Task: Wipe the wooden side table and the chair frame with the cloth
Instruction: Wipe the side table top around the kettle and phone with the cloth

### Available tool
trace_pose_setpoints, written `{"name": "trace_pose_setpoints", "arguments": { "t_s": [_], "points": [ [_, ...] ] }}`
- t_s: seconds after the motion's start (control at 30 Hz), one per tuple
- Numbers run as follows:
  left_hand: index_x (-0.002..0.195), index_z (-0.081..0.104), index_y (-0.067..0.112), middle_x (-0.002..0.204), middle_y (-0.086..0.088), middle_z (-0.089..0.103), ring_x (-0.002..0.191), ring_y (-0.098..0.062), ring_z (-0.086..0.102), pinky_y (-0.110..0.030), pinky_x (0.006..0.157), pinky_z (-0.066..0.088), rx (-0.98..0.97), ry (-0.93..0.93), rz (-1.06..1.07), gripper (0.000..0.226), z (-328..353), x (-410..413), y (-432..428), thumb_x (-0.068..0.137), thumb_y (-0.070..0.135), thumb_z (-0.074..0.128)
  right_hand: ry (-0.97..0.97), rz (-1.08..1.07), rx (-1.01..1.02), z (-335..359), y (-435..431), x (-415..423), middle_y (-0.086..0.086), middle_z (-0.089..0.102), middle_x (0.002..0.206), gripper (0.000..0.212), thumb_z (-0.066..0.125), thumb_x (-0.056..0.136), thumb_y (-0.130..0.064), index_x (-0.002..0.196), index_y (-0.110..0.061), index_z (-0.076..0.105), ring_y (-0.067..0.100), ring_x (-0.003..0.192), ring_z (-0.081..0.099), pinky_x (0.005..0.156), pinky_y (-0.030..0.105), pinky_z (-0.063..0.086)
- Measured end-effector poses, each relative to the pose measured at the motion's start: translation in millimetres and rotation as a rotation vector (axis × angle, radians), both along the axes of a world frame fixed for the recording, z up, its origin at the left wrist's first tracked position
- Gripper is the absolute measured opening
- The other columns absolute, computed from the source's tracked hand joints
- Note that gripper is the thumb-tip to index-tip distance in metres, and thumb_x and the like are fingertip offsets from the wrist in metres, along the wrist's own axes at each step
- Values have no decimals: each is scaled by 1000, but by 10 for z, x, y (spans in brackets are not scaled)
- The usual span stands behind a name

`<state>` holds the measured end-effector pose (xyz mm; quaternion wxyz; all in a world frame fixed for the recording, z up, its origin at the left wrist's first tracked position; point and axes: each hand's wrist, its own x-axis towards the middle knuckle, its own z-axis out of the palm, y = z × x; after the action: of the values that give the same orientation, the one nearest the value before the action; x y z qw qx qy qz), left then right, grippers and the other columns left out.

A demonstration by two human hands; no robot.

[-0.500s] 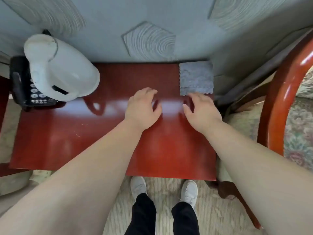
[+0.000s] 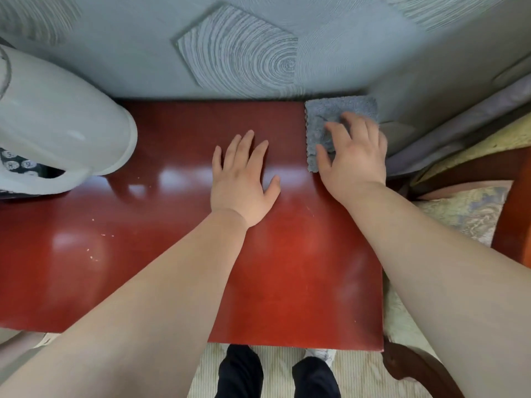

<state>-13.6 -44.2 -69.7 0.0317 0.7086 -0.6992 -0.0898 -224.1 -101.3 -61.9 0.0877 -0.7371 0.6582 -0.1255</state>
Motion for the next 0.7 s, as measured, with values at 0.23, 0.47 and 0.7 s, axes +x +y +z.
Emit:
{"name": "trace_pose_setpoints", "arguments": {
  "t_s": [0.23,0.47,0.7],
  "points": [
    [152,46,24,167,-6,35,155,-30,28,-55,128,16,-33,6,3,68,-19,4,-30,90,50,54,123,72,116,-139,-99,46,11,18,172,66,40,97,-45,161,-30,33,36,158,13,129,51,4],
    [152,44,25,168,-4,32,155,-29,26,-54,129,13,-21,-1,12,67,-7,4,-40,91,50,52,157,93,186,-114,418,7,11,15,173,62,36,101,-39,162,-28,29,38,159,10,128,57,5],
    [151,46,25,168,-4,32,156,-30,26,-55,129,13,-15,42,17,66,6,4,-38,90,49,53,87,50,220,-9,1376,-89,12,32,168,66,59,91,-38,155,-23,47,41,155,24,125,59,17]
  ]
}}
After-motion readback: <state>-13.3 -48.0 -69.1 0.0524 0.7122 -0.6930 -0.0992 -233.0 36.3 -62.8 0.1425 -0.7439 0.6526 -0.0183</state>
